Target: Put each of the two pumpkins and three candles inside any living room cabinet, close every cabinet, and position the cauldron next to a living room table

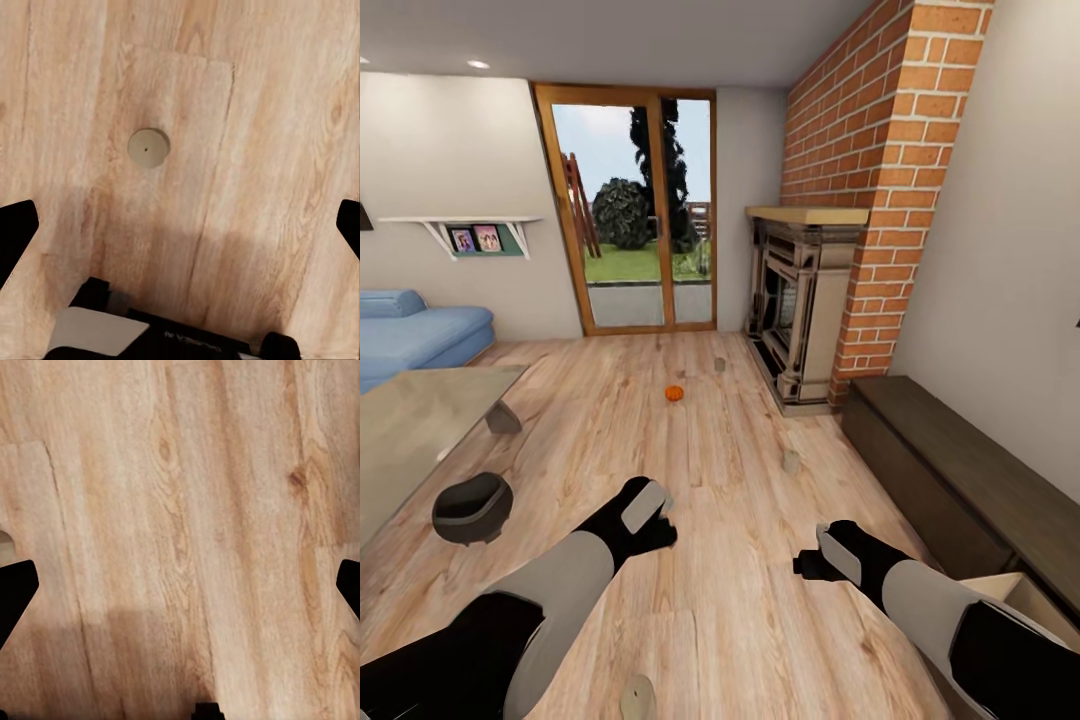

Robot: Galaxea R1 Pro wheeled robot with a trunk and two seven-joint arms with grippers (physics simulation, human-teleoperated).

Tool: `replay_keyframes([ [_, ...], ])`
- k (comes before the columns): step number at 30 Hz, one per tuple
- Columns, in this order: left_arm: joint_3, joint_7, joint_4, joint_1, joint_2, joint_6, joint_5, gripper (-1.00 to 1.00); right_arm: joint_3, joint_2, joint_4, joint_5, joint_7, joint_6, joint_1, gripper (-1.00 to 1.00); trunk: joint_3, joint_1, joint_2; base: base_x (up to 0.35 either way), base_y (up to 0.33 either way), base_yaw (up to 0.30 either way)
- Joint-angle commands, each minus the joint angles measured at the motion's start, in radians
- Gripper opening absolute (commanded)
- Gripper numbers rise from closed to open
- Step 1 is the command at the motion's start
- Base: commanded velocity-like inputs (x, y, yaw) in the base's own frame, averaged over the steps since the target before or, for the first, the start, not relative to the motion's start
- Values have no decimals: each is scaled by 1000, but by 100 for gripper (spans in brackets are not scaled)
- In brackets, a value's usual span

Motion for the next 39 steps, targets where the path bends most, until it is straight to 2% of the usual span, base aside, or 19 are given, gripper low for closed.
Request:
replay_keyframes([
  [1,-5,9,-8,-1,0,26,7,100,6,-1,-4,-11,-9,4,-1,100,-4,4,-8,0,0,0],
  [7,-1,18,-66,-6,0,211,14,100,5,-2,-4,-11,-9,4,-1,100,-23,27,-50,0,0,0],
  [10,-1,17,-51,-47,0,261,15,100,5,-2,-5,-11,-9,5,-1,100,-33,38,-71,0,0,0],
  [20,0,16,67,-194,0,274,15,100,5,-2,-4,-11,-9,6,-1,100,-64,77,-141,0,0,0],
  [24,0,16,133,-299,0,274,15,100,6,-1,-4,-11,-9,6,-1,100,-76,92,-169,0,0,0],
  [26,0,17,139,-326,0,274,15,100,7,0,-4,-11,-9,6,-1,100,-83,100,-183,0,0,0],
  [30,0,17,133,-355,0,273,15,100,7,1,-5,-11,-9,6,-1,100,-95,115,-211,0,0,0],
  [39,0,20,109,-365,0,265,11,100,5,-1,-5,-11,-9,6,-1,100,-123,150,-274,0,0,0],
])
